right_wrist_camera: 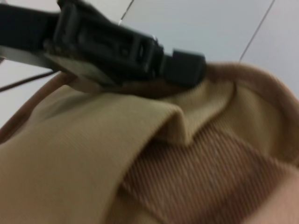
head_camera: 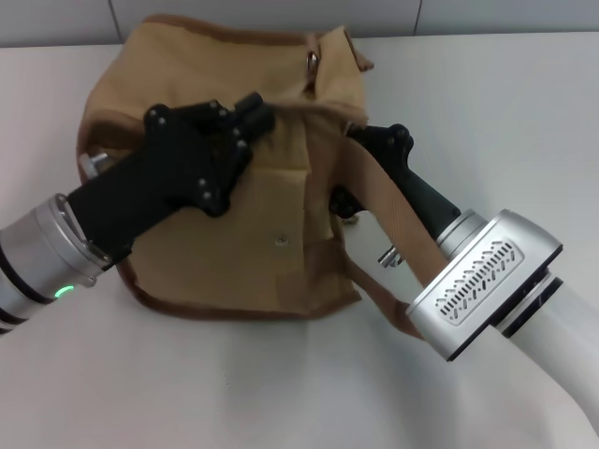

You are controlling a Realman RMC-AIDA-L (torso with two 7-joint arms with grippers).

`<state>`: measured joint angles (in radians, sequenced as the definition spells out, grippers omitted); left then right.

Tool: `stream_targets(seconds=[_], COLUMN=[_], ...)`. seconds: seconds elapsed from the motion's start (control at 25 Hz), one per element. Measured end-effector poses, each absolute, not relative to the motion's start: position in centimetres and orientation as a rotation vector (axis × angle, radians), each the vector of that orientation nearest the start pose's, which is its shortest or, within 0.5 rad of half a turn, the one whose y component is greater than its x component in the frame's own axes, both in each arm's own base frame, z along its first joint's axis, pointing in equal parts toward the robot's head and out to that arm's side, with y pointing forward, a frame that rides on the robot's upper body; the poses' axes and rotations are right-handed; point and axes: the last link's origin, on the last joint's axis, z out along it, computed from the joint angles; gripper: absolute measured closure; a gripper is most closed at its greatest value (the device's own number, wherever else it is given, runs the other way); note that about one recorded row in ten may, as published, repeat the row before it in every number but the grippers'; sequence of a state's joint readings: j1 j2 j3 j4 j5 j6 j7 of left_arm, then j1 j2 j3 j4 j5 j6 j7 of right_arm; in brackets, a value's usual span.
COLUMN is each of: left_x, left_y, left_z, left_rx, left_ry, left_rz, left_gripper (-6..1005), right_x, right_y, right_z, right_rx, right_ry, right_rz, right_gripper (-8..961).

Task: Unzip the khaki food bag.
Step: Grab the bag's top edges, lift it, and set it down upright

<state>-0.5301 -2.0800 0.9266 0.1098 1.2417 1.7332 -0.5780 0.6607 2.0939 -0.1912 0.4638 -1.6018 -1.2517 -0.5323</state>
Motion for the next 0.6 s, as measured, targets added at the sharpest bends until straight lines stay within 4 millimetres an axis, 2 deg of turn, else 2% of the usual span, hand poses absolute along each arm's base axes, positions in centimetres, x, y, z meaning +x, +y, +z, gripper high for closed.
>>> stream_targets(seconds=[0.28, 0.44, 0.6], left_x=[-23.5, -24.5, -25.0], left_y=[29.8, 30.3, 30.3], left_z=[-2.0, -0.8, -0.2], left_rx=[-2.115, -1.953, -1.889], left_ry=[-0.205, -0.358, -0.429], left_rz=[-1.382, -1.444, -1.474], left_gripper=[946, 945, 945], right_x=[21.5, 22.5, 23.3], right_y=[29.8, 29.4, 29.3], right_z=[-12.0, -11.7, -11.2], right_rx=[-2.046, -2.018, -1.986], right_ry=[-0.141, -0.096, -0.053], right_rz=[0.615, 0.594, 0.581], right_gripper=[940, 927, 913])
